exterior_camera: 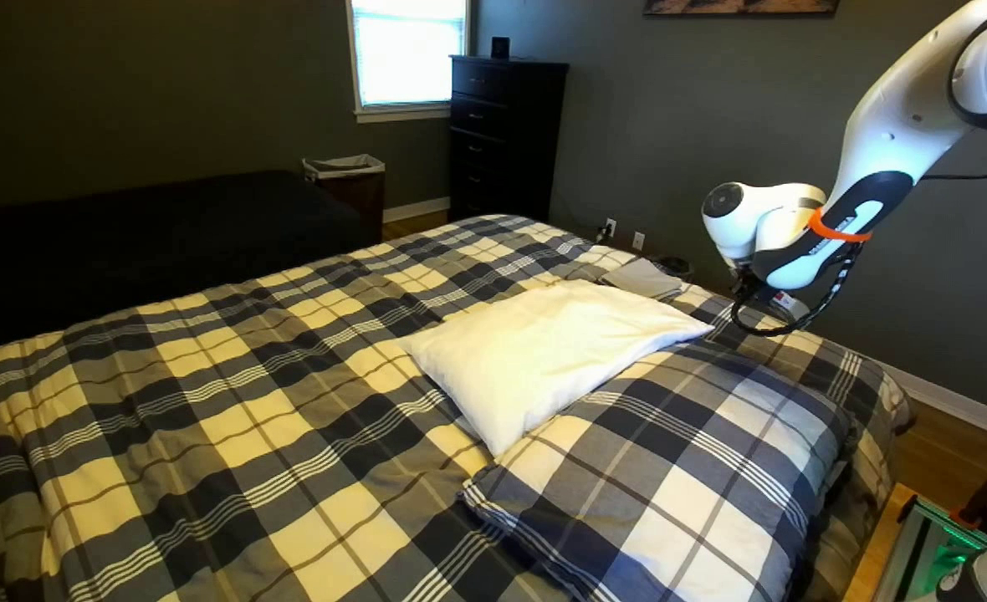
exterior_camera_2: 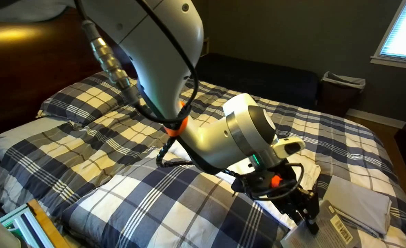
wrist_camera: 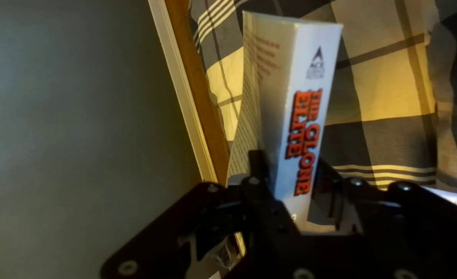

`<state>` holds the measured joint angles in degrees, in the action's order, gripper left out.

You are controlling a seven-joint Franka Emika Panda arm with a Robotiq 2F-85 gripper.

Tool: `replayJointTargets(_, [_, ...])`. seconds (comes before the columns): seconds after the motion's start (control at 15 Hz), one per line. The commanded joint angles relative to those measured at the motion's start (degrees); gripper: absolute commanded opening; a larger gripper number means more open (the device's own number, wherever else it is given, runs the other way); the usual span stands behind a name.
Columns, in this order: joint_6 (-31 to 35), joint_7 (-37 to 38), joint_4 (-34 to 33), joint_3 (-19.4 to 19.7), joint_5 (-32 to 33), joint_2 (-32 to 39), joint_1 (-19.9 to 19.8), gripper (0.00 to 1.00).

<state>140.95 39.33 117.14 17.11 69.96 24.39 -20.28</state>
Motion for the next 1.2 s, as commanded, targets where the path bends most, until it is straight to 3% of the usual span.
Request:
replayJointTargets(0.0, [4.02, -5.61, -6.41, 0.94, -3.96, 6.26, -3.50, 0.08])
replayJointTargets(0.53, [2.10, -17.29, -19.30, 1.80, -18.41, 19.07, -7.10, 0.08])
replayJointTargets(0.87, [-8.66, -22.74, -30.77, 2.92, -35.73, 27.85, -8.30, 0.08])
replayJointTargets(1.13, [-16.57, -22.37, -39.47, 5.84, -44.17, 34.14, -7.65, 0.08])
